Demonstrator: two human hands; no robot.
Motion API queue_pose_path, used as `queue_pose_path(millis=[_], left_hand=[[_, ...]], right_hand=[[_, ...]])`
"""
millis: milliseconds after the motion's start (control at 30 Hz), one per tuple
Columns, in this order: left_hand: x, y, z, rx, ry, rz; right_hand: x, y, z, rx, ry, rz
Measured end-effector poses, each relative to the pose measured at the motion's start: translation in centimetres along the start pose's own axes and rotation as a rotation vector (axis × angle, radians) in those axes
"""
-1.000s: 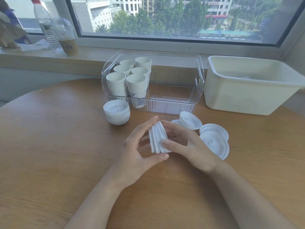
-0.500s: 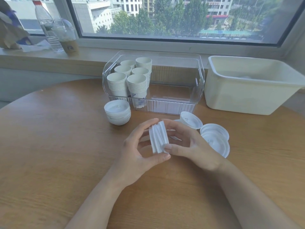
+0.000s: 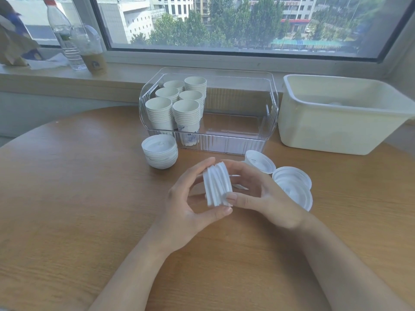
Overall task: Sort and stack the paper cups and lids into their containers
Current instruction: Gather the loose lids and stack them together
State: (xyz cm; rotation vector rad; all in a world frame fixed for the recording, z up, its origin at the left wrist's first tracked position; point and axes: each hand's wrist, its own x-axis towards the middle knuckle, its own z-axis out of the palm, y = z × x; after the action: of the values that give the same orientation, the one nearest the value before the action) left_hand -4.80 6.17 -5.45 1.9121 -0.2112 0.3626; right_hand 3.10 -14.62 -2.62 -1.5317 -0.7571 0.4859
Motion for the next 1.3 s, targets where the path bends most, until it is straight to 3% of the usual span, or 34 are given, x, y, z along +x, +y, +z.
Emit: queue_pose_path(millis=[233,633,867,1067,1300], left_hand=[[0.0,0.1,0.1,-0.025,-0.012,0.008],[0.0,0.4,0.3,-0.057,0.035,0.016],[0.1,0.4,0.1,-0.052,0.013,0.021],[-0.1,0.2,0.2,-0.031,-0.02,0.032],[-0.2,0.4,0.3,0.024,0.006,0.035]], right_hand=[[-0.1,0.0,0.0,0.019,-0.011,0.015],[0.1,0.3,1.2,0.019,0.141,-0.028],[0.1,0.0,0.5,-0.024,0.092,-0.011],[-0.1,0.1,-0.2,-0.048,-0.051,0.022],[-0.1,0.5,-0.4,-0.166,-0.002,0.012]])
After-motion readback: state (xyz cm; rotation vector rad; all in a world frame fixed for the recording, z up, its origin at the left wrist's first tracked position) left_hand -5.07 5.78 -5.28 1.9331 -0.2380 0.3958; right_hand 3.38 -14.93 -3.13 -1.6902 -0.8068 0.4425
